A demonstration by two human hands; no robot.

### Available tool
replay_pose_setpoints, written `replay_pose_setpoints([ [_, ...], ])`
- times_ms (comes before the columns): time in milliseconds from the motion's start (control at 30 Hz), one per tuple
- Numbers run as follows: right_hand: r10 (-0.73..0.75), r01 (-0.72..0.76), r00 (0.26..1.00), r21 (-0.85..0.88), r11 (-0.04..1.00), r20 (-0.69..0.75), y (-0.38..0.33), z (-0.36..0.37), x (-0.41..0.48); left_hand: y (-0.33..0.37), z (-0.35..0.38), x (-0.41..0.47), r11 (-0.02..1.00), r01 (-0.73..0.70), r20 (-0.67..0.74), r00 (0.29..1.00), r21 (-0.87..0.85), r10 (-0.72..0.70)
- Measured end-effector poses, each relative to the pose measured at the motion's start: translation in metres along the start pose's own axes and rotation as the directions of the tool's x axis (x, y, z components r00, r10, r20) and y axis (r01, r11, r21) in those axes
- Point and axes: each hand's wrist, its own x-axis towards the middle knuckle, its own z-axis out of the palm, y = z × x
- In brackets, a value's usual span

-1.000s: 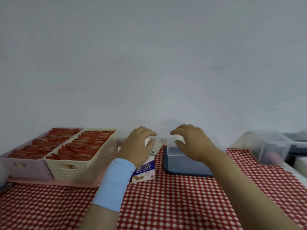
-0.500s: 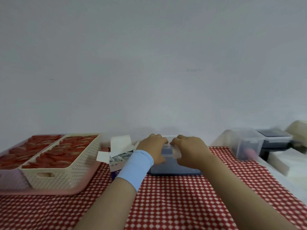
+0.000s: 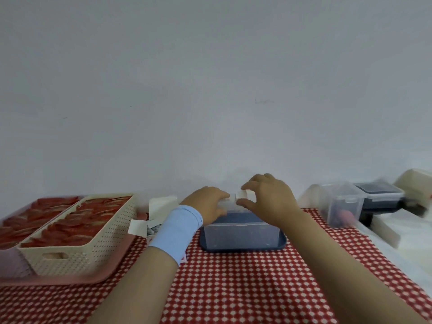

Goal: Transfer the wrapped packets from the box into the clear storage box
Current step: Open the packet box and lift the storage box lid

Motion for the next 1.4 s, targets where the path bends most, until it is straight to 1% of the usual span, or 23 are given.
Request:
replay_pose_setpoints([
  [133,0.026,-0.023,0.976,0.017,1.0,-0.214,0.006,-0.008,0.004,-0.003,-0.015,0.011,0.995,-0.027,-0.173,0.985,-0.1,0.01],
  [167,0.038,-0.03,0.971,0.034,0.999,-0.237,0.007,-0.009,0.004,-0.004,-0.016,0.015,0.994,-0.033,-0.212,0.977,-0.104,0.01],
  [233,0.068,-0.061,0.983,0.047,0.997,-0.169,0.006,-0.008,0.004,-0.005,-0.018,0.025,0.999,-0.025,-0.287,0.958,-0.04,0.012],
  [300,0.067,-0.067,0.996,0.013,0.998,-0.059,0.007,-0.001,0.004,-0.005,-0.018,0.034,0.994,0.012,-0.372,0.928,0.111,0.031],
  [333,0.062,-0.062,0.998,0.007,0.998,-0.029,0.009,0.004,0.005,-0.006,-0.018,0.038,0.989,0.03,-0.397,0.917,0.146,0.03],
  [367,0.057,-0.057,0.998,0.013,0.998,-0.008,0.01,0.009,0.005,-0.006,-0.017,0.041,0.99,0.044,-0.404,0.915,0.132,0.013],
  [433,0.034,-0.035,0.999,0.013,0.999,0.03,0.013,0.019,0.006,-0.005,-0.015,0.045,0.997,0.061,-0.364,0.931,0.054,-0.037],
  [500,0.012,-0.011,0.993,-0.012,1.0,0.113,0.014,0.026,0.006,-0.003,-0.011,0.043,0.998,0.046,-0.308,0.951,0.035,-0.033],
  [600,0.03,-0.027,0.974,-0.015,1.0,0.223,0.017,0.034,0.006,0.002,0.005,0.034,0.993,-0.009,-0.259,0.965,0.12,0.04],
  [633,0.051,-0.052,0.963,-0.004,0.999,0.265,0.019,0.035,0.007,0.003,0.011,0.031,0.989,-0.01,-0.219,0.975,0.147,0.043],
  [700,0.098,-0.105,0.931,0.001,0.994,0.352,0.024,0.037,0.01,0.002,0.021,0.028,0.987,0.026,-0.066,0.998,0.157,-0.016],
  [767,0.12,-0.12,0.902,-0.024,0.992,0.414,0.03,0.036,0.012,0.003,0.029,0.027,0.987,0.046,0.088,0.994,0.153,-0.06],
  [800,0.12,-0.112,0.888,-0.043,0.993,0.443,0.033,0.035,0.012,0.003,0.033,0.026,0.993,0.052,0.141,0.988,0.109,-0.067],
  [867,0.122,-0.109,0.864,-0.056,0.992,0.489,0.039,0.033,0.012,0.009,0.041,0.025,0.997,0.065,0.218,0.974,-0.044,-0.054],
  [933,0.128,-0.131,0.863,-0.029,0.991,0.488,0.042,0.031,0.011,0.018,0.045,0.023,0.985,0.079,0.27,0.962,-0.154,-0.035],
  [1000,0.113,-0.134,0.889,0.016,0.991,0.443,0.04,0.029,0.011,0.027,0.047,0.023,0.976,0.081,0.29,0.957,-0.201,-0.019],
  [1067,0.084,-0.122,0.896,0.06,0.991,0.436,0.036,0.028,0.008,0.031,0.047,0.023,0.978,0.073,0.244,0.97,-0.196,-0.024],
  [1133,0.079,-0.13,0.875,0.074,0.989,0.478,0.033,0.029,0.003,0.03,0.044,0.021,0.993,0.048,0.102,0.994,-0.11,-0.037],
  [1200,0.099,-0.155,0.851,0.067,0.986,0.515,0.033,0.031,-0.001,0.026,0.041,0.018,0.999,0.036,-0.029,0.999,0.034,-0.035],
  [1233,0.11,-0.166,0.845,0.06,0.984,0.524,0.033,0.032,-0.003,0.024,0.041,0.017,0.994,0.055,-0.028,0.998,0.092,-0.052],
  [1267,0.12,-0.171,0.838,0.048,0.984,0.533,0.033,0.033,-0.003,0.022,0.04,0.016,0.99,0.083,0.016,0.996,0.116,-0.085],
  [1333,0.13,-0.17,0.817,0.019,0.985,0.562,0.031,0.031,-0.004,0.019,0.041,0.014,0.985,0.142,0.149,0.977,0.096,-0.155],
  [1400,0.13,-0.154,0.813,-0.006,0.988,0.568,0.028,0.027,-0.003,0.019,0.04,0.013,0.987,0.147,0.21,0.965,0.065,-0.157],
])
